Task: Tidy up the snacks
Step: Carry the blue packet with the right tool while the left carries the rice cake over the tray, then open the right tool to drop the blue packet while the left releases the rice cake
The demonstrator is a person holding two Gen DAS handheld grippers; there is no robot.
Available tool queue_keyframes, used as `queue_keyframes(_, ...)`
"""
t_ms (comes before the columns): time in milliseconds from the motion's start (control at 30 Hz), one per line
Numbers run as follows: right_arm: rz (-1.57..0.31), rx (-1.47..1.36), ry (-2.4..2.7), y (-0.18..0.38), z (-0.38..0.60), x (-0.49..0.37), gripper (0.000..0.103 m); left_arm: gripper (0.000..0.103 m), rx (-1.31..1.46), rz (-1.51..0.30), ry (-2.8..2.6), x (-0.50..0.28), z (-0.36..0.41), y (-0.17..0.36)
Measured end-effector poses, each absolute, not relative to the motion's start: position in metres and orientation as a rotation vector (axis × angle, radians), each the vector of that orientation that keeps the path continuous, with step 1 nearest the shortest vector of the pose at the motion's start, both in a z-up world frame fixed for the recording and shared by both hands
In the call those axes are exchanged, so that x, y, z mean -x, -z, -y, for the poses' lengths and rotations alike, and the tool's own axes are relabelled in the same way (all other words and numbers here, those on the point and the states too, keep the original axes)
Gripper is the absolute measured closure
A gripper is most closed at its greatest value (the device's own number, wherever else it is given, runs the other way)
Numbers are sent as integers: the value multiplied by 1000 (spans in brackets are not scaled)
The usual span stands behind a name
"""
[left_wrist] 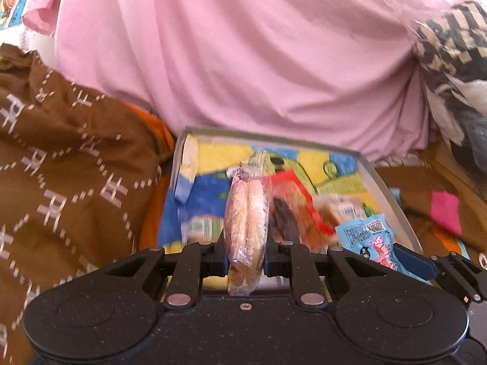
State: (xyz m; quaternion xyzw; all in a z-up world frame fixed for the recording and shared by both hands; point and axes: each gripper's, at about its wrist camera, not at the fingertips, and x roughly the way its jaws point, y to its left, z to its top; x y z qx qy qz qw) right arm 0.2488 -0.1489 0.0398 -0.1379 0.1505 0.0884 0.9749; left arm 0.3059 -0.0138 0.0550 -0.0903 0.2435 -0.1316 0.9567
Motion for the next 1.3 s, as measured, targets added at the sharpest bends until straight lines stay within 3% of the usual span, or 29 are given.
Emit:
queue_keyframes(367, -270, 260, -143, -42, 158, -306, 39, 82, 208, -390, 316, -366, 9, -49)
queue_keyframes(1067, -368, 240, -133, -14, 145, -321, 37, 80, 207, -485, 318, -388, 6, -23)
queue_keyframes(1167, -345, 257, -136, -17, 142, -315, 29, 73, 178, -481, 279, -386, 6, -24)
queue_keyframes(1300, -333, 260, -135, -21, 142, -310, 23, 50, 177, -487, 238, -384, 2, -27)
